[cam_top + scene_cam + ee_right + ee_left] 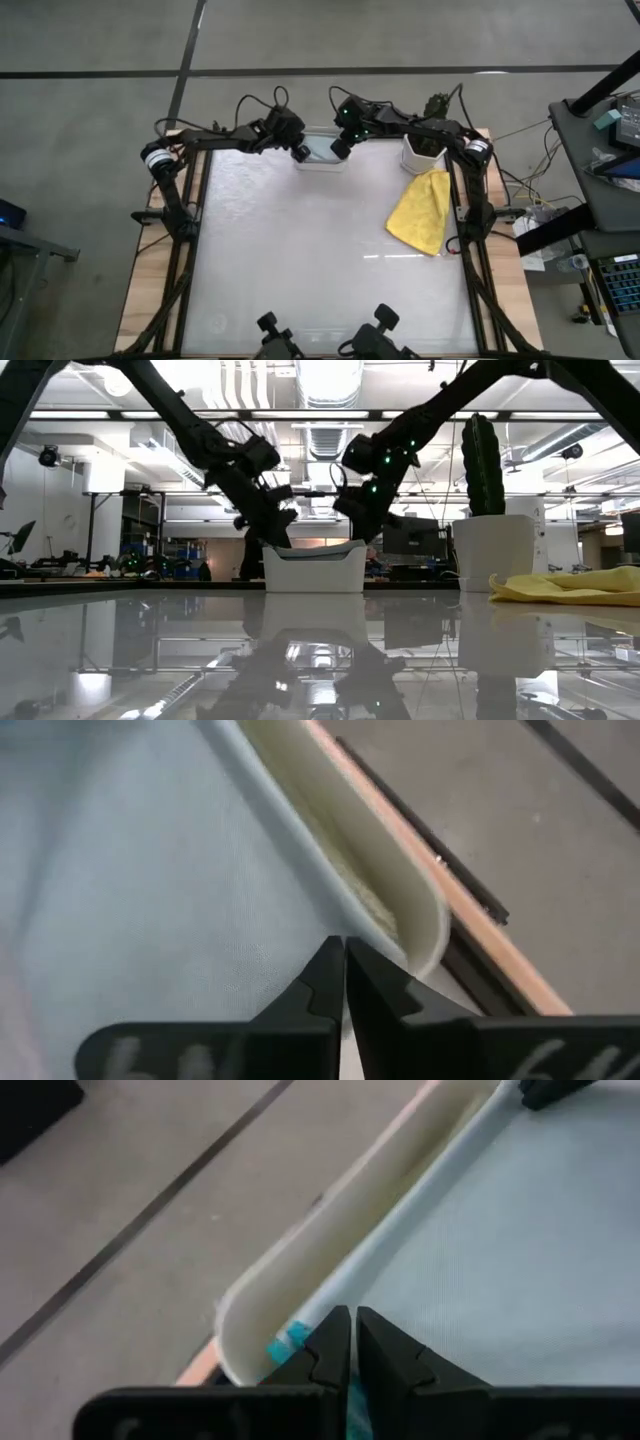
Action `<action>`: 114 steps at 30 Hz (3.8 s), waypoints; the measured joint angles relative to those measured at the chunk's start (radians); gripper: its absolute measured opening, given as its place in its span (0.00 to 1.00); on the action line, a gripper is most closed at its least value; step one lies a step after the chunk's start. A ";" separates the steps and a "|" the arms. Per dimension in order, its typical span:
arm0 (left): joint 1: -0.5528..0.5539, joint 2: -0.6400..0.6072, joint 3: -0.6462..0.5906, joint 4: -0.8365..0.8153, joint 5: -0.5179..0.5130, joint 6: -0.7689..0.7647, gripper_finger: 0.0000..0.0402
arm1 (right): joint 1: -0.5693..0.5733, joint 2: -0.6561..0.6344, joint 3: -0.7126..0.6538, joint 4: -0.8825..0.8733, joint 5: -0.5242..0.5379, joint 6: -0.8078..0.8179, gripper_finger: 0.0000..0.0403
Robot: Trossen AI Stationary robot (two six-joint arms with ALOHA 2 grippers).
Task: Fold microfiber towels
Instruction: Put the light blue cloth into the bin
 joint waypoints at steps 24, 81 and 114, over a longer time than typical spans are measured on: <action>-0.048 -0.138 -0.074 -0.194 0.197 0.085 0.02 | 0.094 -0.070 0.000 -0.135 -0.138 0.001 0.02; 0.019 -0.137 -0.070 0.058 0.156 0.087 0.02 | 0.037 -0.023 0.108 -0.148 -0.101 -0.064 0.02; 0.039 -0.039 0.007 -0.067 0.106 0.079 0.02 | -0.022 0.059 0.147 -0.113 -0.098 -0.055 0.02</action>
